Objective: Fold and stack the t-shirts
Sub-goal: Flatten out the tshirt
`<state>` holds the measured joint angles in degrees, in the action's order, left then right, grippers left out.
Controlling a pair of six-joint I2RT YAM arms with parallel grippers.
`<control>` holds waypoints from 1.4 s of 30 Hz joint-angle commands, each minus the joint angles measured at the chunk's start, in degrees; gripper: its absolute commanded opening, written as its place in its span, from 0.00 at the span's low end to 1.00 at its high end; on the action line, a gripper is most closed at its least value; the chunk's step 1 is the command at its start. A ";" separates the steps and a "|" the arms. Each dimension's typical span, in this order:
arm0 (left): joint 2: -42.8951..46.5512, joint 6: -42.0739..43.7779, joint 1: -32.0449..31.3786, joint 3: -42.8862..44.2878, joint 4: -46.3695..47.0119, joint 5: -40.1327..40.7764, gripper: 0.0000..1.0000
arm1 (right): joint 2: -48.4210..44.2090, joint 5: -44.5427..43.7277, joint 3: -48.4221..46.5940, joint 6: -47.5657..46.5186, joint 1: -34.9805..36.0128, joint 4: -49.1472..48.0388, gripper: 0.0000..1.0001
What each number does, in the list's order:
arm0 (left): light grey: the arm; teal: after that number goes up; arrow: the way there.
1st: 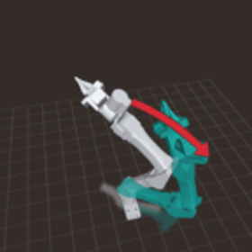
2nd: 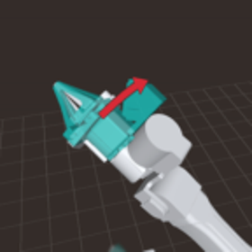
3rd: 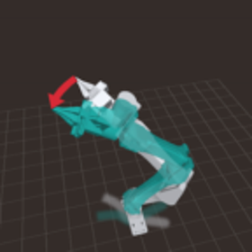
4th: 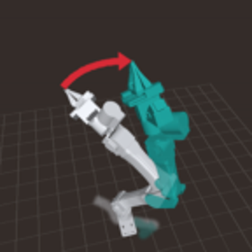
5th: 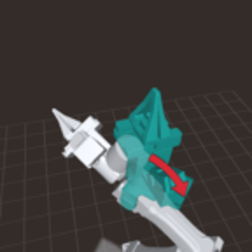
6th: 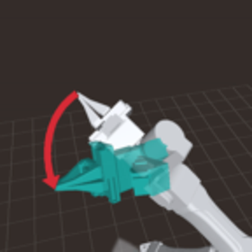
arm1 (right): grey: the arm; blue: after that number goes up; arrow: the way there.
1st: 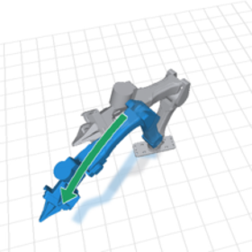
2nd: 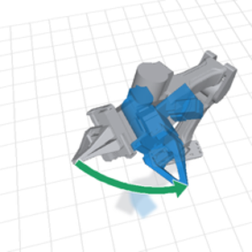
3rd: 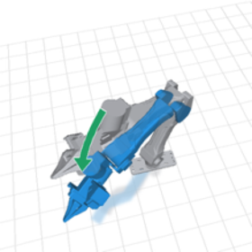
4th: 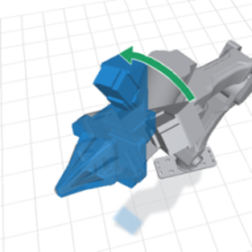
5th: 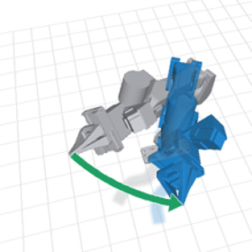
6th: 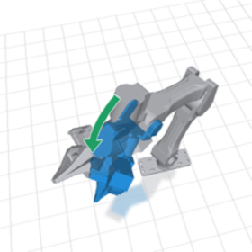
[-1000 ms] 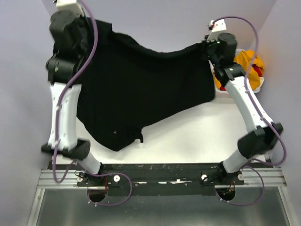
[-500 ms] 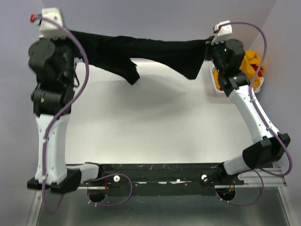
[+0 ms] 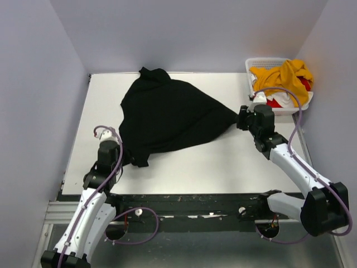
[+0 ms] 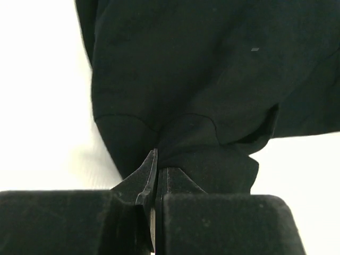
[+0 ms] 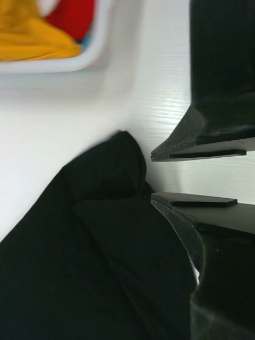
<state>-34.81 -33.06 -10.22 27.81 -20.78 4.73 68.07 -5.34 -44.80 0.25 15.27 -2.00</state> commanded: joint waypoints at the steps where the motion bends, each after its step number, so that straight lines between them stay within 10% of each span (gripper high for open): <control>1: 9.98 -14.41 -1.59 -7.87 -5.28 -6.64 0.00 | -4.89 -11.28 6.46 27.91 -0.33 8.16 0.51; 5: 11.29 -16.10 -1.99 -13.00 -7.39 -12.65 0.03 | -1.78 -14.49 7.45 34.66 -0.37 19.34 0.72; 12: 11.99 -20.71 -6.88 -9.00 -17.16 -7.96 0.71 | 0.88 -16.78 2.91 34.47 -0.34 23.98 0.90; 13: 12.72 -21.01 -7.48 -7.08 -18.51 -6.50 0.97 | 0.74 -14.83 2.60 33.48 -0.36 22.52 0.94; 23: 10.52 -15.47 -9.29 11.48 -24.71 6.47 0.99 | 15.58 9.25 -9.18 18.90 -0.28 7.98 1.00; 31: -11.09 -11.94 -8.11 6.92 2.25 -11.66 0.99 | 40.25 15.11 -30.42 8.02 -0.32 14.48 0.89; 42: -35.12 -11.06 -3.30 10.58 7.97 -12.84 0.99 | 51.06 20.96 -37.00 3.42 -0.35 13.95 0.79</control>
<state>-67.11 -45.19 -15.20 37.98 -17.74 -6.24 116.20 10.61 -79.22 6.31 15.16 11.05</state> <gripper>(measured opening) 0.983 0.801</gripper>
